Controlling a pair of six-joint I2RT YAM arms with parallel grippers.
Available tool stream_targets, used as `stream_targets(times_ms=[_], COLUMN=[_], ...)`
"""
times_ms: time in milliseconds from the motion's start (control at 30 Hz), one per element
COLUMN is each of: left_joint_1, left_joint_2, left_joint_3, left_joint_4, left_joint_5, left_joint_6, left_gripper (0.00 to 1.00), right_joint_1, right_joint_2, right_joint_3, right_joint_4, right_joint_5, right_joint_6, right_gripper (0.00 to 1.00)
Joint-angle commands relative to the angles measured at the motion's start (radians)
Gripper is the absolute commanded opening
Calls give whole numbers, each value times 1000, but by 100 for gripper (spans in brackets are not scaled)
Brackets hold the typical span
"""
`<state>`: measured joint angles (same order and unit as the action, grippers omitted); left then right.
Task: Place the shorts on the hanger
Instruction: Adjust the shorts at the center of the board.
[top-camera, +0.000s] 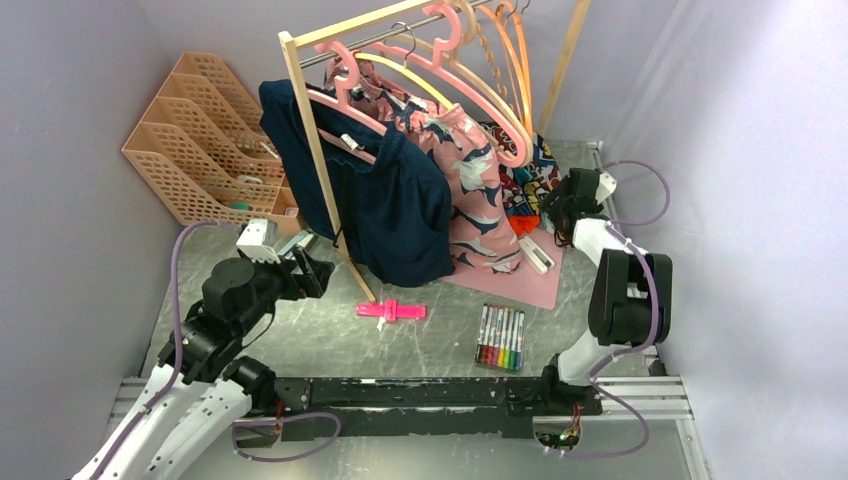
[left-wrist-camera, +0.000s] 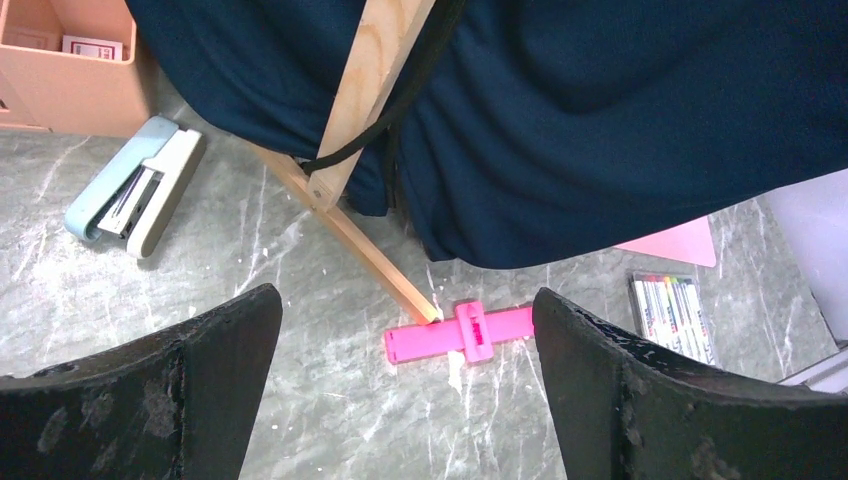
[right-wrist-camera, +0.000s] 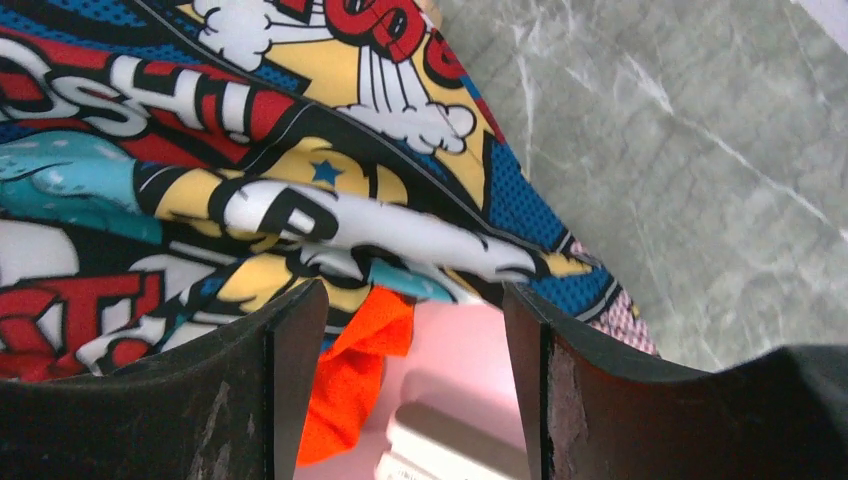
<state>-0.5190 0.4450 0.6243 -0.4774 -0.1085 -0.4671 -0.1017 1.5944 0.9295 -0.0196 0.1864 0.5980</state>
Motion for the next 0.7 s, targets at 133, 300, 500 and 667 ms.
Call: stream_targets(times_ms=[133, 300, 500, 667], left_joint_1=[-4, -2, 3, 3], left_joint_2=[28, 54, 76, 76], left_joint_3=[-3, -2, 1, 3], left_joint_4=[22, 25, 25, 19], left_joint_5=[-27, -23, -16, -21], left_joint_6=[17, 23, 28, 27], left_gripper=[99, 99, 99, 99], right_joint_1=[-6, -6, -5, -6], right_joint_2=[195, 201, 237, 219], right_joint_3=[133, 130, 167, 135], right_joint_4=[71, 136, 102, 113], right_joint_5=[71, 62, 41, 40], right_joint_6=[-142, -152, -169, -200], right_gripper=[73, 74, 47, 16])
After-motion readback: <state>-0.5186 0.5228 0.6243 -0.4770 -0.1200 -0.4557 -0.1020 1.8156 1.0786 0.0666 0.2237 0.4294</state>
